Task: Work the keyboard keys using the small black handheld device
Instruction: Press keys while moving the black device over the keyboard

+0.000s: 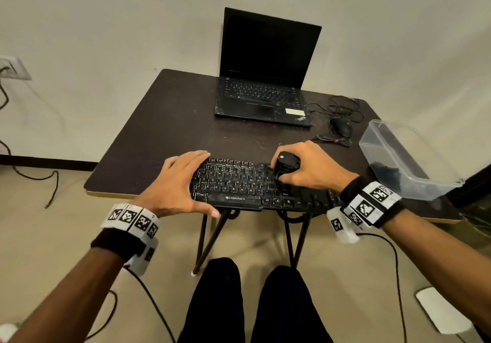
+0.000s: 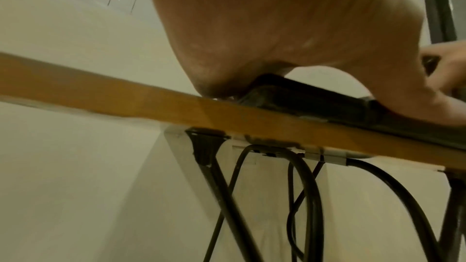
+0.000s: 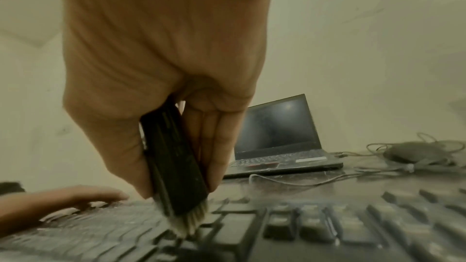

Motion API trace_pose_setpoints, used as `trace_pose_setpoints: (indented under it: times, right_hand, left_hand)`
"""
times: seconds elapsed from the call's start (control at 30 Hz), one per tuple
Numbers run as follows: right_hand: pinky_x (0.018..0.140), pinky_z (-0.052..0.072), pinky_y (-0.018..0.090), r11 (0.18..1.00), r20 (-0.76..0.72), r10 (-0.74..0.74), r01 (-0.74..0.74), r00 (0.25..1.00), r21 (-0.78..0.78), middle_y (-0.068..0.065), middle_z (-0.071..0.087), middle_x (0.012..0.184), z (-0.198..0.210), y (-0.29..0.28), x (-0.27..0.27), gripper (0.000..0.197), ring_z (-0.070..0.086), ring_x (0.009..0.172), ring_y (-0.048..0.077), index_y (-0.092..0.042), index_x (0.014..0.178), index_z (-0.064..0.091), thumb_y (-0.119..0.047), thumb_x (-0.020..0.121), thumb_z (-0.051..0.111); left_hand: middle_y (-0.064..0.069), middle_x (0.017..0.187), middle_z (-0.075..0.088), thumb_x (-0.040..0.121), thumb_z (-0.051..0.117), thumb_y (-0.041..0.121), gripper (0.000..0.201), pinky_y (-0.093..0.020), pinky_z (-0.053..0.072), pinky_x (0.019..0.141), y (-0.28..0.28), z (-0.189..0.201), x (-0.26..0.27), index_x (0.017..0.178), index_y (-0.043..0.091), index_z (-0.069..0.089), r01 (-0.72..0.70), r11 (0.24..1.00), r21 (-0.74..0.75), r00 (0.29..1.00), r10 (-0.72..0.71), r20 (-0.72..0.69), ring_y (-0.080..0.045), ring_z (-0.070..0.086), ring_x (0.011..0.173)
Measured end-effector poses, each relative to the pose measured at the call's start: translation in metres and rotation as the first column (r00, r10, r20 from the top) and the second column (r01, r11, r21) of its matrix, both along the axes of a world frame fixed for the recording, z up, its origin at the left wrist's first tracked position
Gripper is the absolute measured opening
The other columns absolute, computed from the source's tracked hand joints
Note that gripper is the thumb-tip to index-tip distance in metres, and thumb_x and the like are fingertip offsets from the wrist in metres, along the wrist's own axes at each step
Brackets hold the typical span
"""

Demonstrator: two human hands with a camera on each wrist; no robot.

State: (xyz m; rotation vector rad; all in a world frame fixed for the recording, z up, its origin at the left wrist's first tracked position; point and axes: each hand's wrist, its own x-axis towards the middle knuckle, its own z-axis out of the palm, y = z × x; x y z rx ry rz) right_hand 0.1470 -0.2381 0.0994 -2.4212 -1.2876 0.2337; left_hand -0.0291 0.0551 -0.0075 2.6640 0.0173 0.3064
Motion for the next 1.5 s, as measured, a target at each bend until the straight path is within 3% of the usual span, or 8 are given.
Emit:
trace_pose_setpoints:
  times: [0.2, 0.37, 0.47, 0.67, 0.87, 1.0, 1.17, 1.5]
  right_hand:
    - [0.08, 0.06, 0.035, 1.0, -0.003, -0.022, 0.022, 1.0, -0.01, -0.012, 0.077, 0.086, -0.005, -0.004, -0.002, 0.029, 0.072, 0.08, 0.007, -0.032, 0.095, 0.077, -0.017, 0.073, 0.088]
    - [0.08, 0.06, 0.033, 0.998, -0.029, 0.069, -0.069, 0.997, -0.009, -0.011, 0.079, 0.091, -0.004, -0.005, -0.006, 0.029, 0.074, 0.082, 0.009, -0.034, 0.098, 0.077, -0.017, 0.076, 0.084]
    - [0.08, 0.06, 0.035, 0.998, -0.004, 0.064, -0.064, 0.998, -0.027, -0.01, 0.079, 0.089, -0.01, -0.004, -0.005, 0.029, 0.073, 0.081, 0.008, -0.036, 0.098, 0.075, -0.021, 0.075, 0.085]
    - [0.072, 0.053, 0.024, 0.995, -0.023, 0.099, -0.1, 0.995, -0.016, -0.013, 0.077, 0.086, -0.006, 0.003, -0.005, 0.029, 0.072, 0.08, 0.004, -0.033, 0.098, 0.077, -0.015, 0.077, 0.085]
    - [0.082, 0.06, 0.036, 0.999, 0.002, 0.031, -0.031, 1.0, -0.011, -0.013, 0.078, 0.087, -0.002, 0.012, 0.003, 0.028, 0.072, 0.081, 0.005, -0.031, 0.097, 0.077, -0.015, 0.076, 0.087]
    - [0.077, 0.057, 0.023, 0.983, -0.076, 0.183, -0.185, 0.98, -0.022, -0.012, 0.079, 0.09, -0.006, 0.017, -0.015, 0.028, 0.073, 0.081, 0.006, -0.03, 0.099, 0.078, -0.013, 0.078, 0.086]
    - [0.083, 0.06, 0.038, 0.996, 0.017, 0.086, -0.085, 0.996, -0.025, -0.014, 0.077, 0.087, -0.002, 0.033, 0.003, 0.028, 0.071, 0.081, 0.007, -0.03, 0.097, 0.078, -0.014, 0.075, 0.084]
    - [0.078, 0.058, 0.027, 0.991, -0.041, 0.133, -0.133, 0.99, -0.008, -0.015, 0.076, 0.087, -0.001, 0.029, 0.003, 0.028, 0.071, 0.079, 0.003, -0.028, 0.098, 0.079, -0.011, 0.076, 0.086]
  left_hand:
    - [0.01, 0.169, 0.028, 0.046, 0.077, 0.096, 0.149, -0.035, 0.01, 0.128, 0.013, -0.01, -0.008, 0.166, 0.027, 0.022, -0.032, 0.997, -0.072, 0.999, 0.035, 0.03, 0.005, 0.015, 0.149]
    - [0.008, 0.164, 0.038, 0.041, 0.086, 0.091, 0.15, -0.055, 0.031, 0.127, 0.02, -0.014, -0.003, 0.165, 0.033, 0.024, -0.095, 0.97, -0.225, 0.995, 0.091, -0.027, -0.022, 0.035, 0.152]
    - [0.009, 0.155, 0.047, 0.041, 0.09, 0.087, 0.145, -0.054, 0.038, 0.123, 0.018, -0.012, -0.004, 0.161, 0.031, 0.031, -0.09, 0.955, -0.282, 0.996, 0.086, -0.024, -0.019, 0.043, 0.145]
    - [0.008, 0.153, 0.047, 0.046, 0.085, 0.089, 0.141, -0.046, 0.035, 0.122, 0.01, -0.005, -0.007, 0.16, 0.026, 0.031, -0.089, 0.966, -0.242, 0.996, 0.089, -0.009, -0.012, 0.042, 0.136]
    - [0.003, 0.156, 0.045, 0.05, 0.078, 0.093, 0.139, -0.055, 0.033, 0.124, 0.009, -0.005, -0.007, 0.161, 0.023, 0.03, -0.08, 0.982, -0.169, 0.997, 0.078, -0.014, -0.02, 0.043, 0.143]
    - [0.002, 0.157, 0.044, 0.05, 0.075, 0.095, 0.141, -0.053, 0.031, 0.125, 0.008, -0.006, -0.006, 0.161, 0.022, 0.029, -0.078, 0.986, -0.146, 0.997, 0.079, -0.002, -0.02, 0.042, 0.144]
    - [0.003, 0.158, 0.044, 0.051, 0.074, 0.094, 0.14, -0.045, 0.025, 0.125, 0.008, -0.006, -0.005, 0.161, 0.02, 0.031, -0.083, 0.989, -0.121, 0.996, 0.085, 0.017, -0.018, 0.04, 0.144]
    - [0.002, 0.16, 0.044, 0.051, 0.073, 0.095, 0.14, -0.043, 0.023, 0.126, 0.009, -0.008, -0.006, 0.161, 0.019, 0.031, -0.084, 0.99, -0.111, 0.996, 0.088, 0.029, -0.019, 0.04, 0.146]
